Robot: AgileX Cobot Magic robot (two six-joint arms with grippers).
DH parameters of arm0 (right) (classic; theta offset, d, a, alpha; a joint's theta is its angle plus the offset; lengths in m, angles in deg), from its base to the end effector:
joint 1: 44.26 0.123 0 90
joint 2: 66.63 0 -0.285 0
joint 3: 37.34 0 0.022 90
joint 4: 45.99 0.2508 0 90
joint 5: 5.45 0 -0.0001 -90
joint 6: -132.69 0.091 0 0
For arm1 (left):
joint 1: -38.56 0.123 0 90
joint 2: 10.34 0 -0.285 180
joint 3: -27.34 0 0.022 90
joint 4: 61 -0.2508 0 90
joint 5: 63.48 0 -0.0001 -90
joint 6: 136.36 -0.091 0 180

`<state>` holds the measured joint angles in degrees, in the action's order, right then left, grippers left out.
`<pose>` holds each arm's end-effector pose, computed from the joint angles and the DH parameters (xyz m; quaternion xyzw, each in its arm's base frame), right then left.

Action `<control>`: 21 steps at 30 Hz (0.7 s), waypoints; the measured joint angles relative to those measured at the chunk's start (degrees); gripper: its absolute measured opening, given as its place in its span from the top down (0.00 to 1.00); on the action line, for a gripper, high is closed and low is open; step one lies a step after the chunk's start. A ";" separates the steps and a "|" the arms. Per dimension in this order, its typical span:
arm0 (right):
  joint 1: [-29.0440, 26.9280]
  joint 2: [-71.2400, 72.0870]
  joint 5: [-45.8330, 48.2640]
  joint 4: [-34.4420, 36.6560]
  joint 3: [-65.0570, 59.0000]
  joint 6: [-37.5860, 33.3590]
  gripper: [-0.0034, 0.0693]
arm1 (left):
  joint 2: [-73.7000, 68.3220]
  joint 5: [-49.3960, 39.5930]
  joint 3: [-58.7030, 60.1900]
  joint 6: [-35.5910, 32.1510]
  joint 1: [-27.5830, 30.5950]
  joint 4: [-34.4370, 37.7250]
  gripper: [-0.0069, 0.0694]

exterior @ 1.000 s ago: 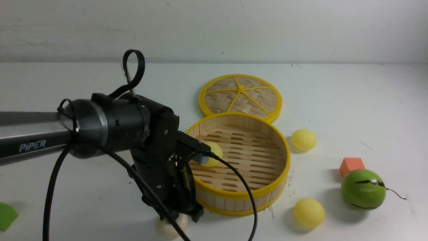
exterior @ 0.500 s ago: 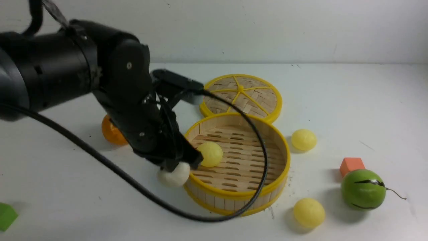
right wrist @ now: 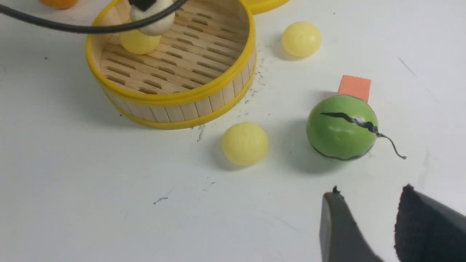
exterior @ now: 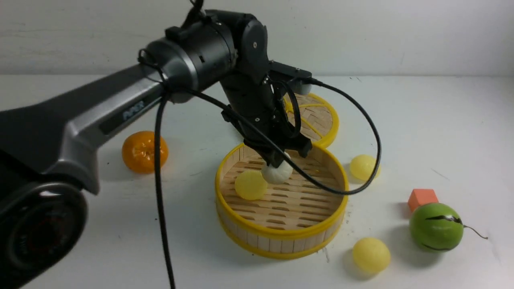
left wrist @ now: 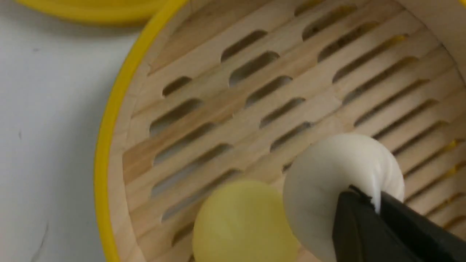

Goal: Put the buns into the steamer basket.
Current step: Use the left arm to put the steamed stuffed bun into the steamer

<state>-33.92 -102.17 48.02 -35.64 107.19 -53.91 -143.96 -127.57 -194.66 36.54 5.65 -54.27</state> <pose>0.0691 0.0260 0.3406 -0.1162 0.8737 0.1042 0.4607 0.4022 -0.2717 0.2618 0.3207 0.9218 -0.1025 0.1920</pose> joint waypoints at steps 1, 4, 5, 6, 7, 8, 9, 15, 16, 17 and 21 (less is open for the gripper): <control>0.00 0.00 0.00 -0.06 0.00 0.00 0.62 | -1.87 0.00 -2.08 -0.07 0.00 -0.22 0.92; 0.00 0.00 0.00 -0.17 0.00 0.03 0.62 | -5.98 -0.13 -7.37 -0.12 0.00 -1.34 0.92; 0.00 0.00 0.05 -0.17 0.00 0.03 0.62 | -6.19 -0.13 -7.37 -0.12 0.00 -1.42 0.92; 0.00 0.00 0.05 -0.17 0.00 0.13 0.62 | -6.91 -0.13 -8.73 -0.12 0.00 -1.75 0.92; 0.00 0.00 0.05 -0.17 0.00 0.15 0.62 | -7.97 0.13 -10.42 -0.14 0.00 -2.43 0.92; 0.00 0.00 0.05 -0.17 0.00 0.15 0.62 | -8.12 0.25 -10.55 -0.18 0.00 -2.64 0.92; 0.00 0.00 0.05 -0.17 0.00 0.18 0.62 | -8.59 0.66 -11.20 -0.18 0.00 -3.43 0.92; 0.00 -0.05 0.30 0.68 0.00 0.22 0.62 | -10.49 1.58 -11.66 -0.54 0.00 -7.31 0.92; 0.00 -0.05 0.70 0.77 0.00 0.22 0.62 | -10.99 1.93 -11.66 -1.29 0.00 -7.54 0.90; 0.00 -0.05 0.96 0.84 0.00 0.22 0.62 | -11.26 2.16 -11.66 -1.96 0.00 -7.48 0.89; 0.00 -0.05 1.76 0.97 0.00 0.22 0.62 | -11.34 2.91 -11.66 -3.85 0.00 -6.73 0.80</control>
<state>-33.92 -102.22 49.78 -34.67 107.19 -53.69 -155.30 -124.66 -206.31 32.69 5.65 -61.00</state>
